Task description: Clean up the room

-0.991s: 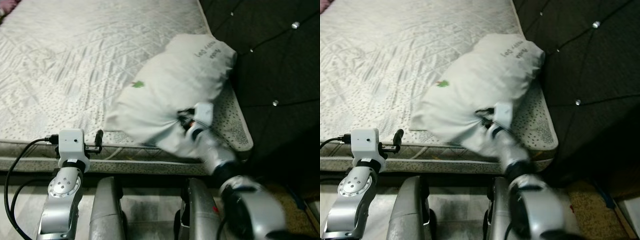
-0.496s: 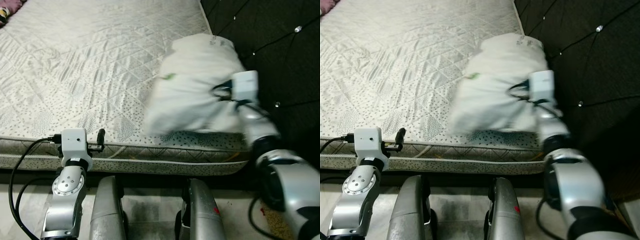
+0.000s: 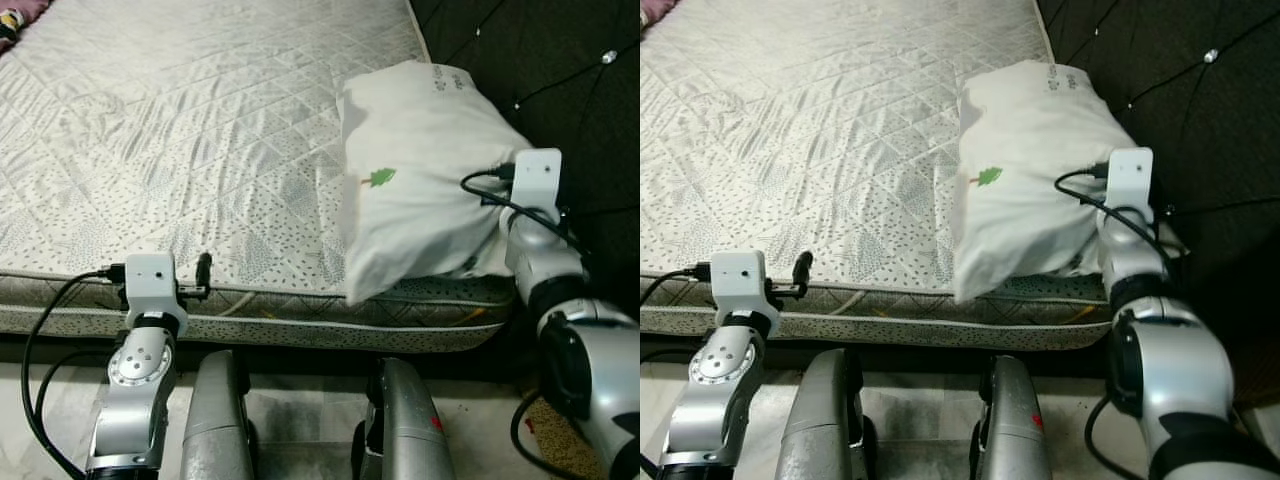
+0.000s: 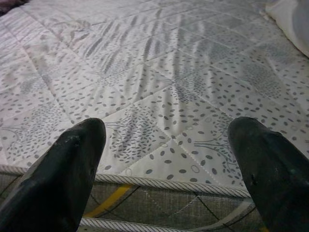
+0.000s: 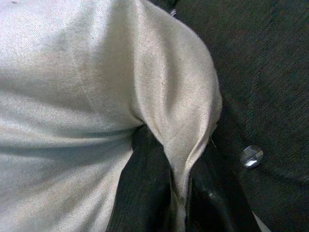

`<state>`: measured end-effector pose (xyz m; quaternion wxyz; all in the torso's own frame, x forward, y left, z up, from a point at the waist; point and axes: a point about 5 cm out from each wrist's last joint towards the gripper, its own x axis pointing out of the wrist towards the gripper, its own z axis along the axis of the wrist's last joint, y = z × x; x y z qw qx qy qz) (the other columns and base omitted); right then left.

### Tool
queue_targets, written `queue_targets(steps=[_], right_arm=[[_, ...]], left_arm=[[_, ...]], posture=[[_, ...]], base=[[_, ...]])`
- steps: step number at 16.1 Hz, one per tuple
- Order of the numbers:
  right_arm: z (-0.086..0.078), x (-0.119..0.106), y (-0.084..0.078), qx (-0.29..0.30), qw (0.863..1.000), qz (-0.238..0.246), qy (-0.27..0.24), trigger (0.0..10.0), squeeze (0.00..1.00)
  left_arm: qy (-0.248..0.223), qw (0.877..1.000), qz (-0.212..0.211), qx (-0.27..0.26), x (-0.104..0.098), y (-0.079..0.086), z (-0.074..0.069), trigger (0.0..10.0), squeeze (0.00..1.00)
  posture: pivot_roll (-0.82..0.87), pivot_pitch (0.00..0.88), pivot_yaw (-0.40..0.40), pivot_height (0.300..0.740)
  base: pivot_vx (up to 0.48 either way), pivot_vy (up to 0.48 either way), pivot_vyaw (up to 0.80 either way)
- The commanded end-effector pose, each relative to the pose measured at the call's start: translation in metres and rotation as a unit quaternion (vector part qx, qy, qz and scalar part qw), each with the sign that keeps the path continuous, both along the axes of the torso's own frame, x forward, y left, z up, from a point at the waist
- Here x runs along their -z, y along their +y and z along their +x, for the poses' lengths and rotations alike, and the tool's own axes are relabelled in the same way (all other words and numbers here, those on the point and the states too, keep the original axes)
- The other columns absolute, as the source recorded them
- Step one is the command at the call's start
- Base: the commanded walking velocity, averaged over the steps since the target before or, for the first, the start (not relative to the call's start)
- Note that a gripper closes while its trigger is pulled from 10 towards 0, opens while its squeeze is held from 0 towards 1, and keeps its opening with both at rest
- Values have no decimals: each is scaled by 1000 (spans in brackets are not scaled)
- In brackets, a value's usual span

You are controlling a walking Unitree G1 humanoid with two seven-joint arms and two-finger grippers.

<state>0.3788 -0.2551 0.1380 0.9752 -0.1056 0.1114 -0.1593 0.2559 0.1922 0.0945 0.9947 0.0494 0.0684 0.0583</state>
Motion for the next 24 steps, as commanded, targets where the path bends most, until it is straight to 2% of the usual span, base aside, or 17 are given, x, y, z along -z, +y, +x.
queue_targets(steps=[1,4,6,8,9,10,12,13,14,16,17,19,20,21,22,23,24], right_arm=[[5,-14,7,-29,998,-2,-48,0,0],[3,1,33,-124,991,-26,-36,0,0],[5,3,43,-169,985,-30,-18,0,0],[6,4,47,-189,981,-47,-6,0,0],[10,-3,45,-178,977,-116,8,0,0],[13,-12,37,-152,976,-157,5,0,0],[17,-36,20,-96,974,-203,-20,0,0],[18,-56,0,-36,977,-208,-38,0,0],[16,-65,-13,-4,978,-202,-45,0,0],[8,-67,-39,49,981,-182,-42,0,0],[6,-66,-42,55,980,-185,-39,0,0],[-11,-42,-65,93,979,-182,0,0,0],[-15,-37,-68,103,978,-179,9,0,0],[-22,-21,-73,114,980,-162,32,0,0],[-26,-9,-70,112,983,-140,45,0,0],[-31,16,-59,95,989,-91,70,0,0],[-33,27,-52,86,990,-81,80,0,0]], left_arm=[[1,1000,2,4,0,-3,0,10000,0],[2,1000,8,10,-2,0,1,10000,0],[1,1000,10,11,-3,0,2,10000,0],[-2,1000,11,10,-4,0,4,10000,0],[-4,1000,12,10,-6,0,5,10000,0],[-6,1000,15,8,-7,1,6,10000,0],[-10,1000,19,2,-9,4,7,10000,0],[-12,1000,21,-4,-10,7,7,10000,0],[-12,1000,21,-8,-10,8,6,10000,0],[-11,1000,21,-12,-9,8,4,10000,0],[-11,1000,21,-12,-9,8,4,10000,0],[-11,1000,20,-15,-8,9,4,10000,0],[-11,1000,20,-16,-8,9,4,10000,0],[-11,1000,21,-16,-8,9,5,10000,0],[-11,1000,21,-14,-9,9,5,10000,0],[-12,1000,22,-11,-9,8,7,10000,0],[-12,1000,22,-10,-10,8,8,10000,0]], posture=[[62,69,-49,576],[49,90,-33,576],[51,91,-27,576],[59,88,-21,576],[61,87,-18,576],[61,86,-18,576],[72,84,-19,576],[80,82,-26,576],[82,82,-27,576],[83,83,-36,576],[81,84,-38,576],[81,84,-39,576],[81,84,-39,576],[73,89,-33,576],[73,89,-33,576],[70,87,-26,576],[70,86,-24,576]], base=[[0,0,0],[0,0,0],[0,0,0],[0,0,0],[0,0,0],[0,0,0],[0,0,0],[0,0,0],[0,0,0],[0,0,0],[0,0,0],[0,0,0],[0,0,0],[0,0,0],[0,0,0],[0,0,0],[0,0,0]])
